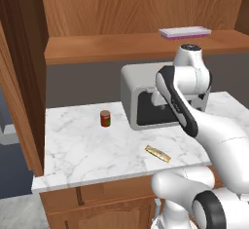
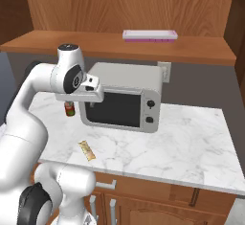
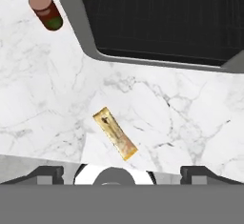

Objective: Pick the bar and bar from the counter and place them in the cabinets closest to them.

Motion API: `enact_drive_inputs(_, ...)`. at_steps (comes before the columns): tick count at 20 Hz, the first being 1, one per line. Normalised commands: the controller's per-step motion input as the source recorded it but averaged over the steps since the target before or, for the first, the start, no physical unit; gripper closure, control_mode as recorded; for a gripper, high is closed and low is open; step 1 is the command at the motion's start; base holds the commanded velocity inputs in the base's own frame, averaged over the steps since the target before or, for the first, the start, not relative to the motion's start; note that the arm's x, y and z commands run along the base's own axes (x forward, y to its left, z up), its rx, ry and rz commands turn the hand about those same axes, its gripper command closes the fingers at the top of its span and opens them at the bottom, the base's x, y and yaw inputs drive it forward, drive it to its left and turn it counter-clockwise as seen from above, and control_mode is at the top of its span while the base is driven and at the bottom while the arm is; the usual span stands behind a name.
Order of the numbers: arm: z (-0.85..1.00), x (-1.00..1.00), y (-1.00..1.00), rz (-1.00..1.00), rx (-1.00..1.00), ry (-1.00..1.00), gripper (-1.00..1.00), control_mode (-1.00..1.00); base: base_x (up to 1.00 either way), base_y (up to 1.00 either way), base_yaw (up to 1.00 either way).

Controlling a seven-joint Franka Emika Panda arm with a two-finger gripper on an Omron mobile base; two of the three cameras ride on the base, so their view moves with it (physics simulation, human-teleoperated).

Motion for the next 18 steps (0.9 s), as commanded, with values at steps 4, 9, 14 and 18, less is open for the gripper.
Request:
enact_drive_inputs(4, -0.24, -0.07, 0.04, 0.02, -0.01, 0.02, -1.0, -1.0, 0.0, 0.0, 0.0)
enact_drive_inputs(9, -0.45, 0.0, 0.0, 0.07, 0.0, 0.01, -1.0, -1.0, 0.0, 0.0, 0.0)
enact_drive_inputs(14, -0.48, 0.0, 0.0, 0.08, 0.0, 0.01, -1.0, -1.0, 0.0, 0.0, 0.0)
enact_drive_inputs(18, -0.48, 0.0, 0.0, 0.08, 0.0, 0.01, -1.0, -1.0, 0.0, 0.0, 0.0)
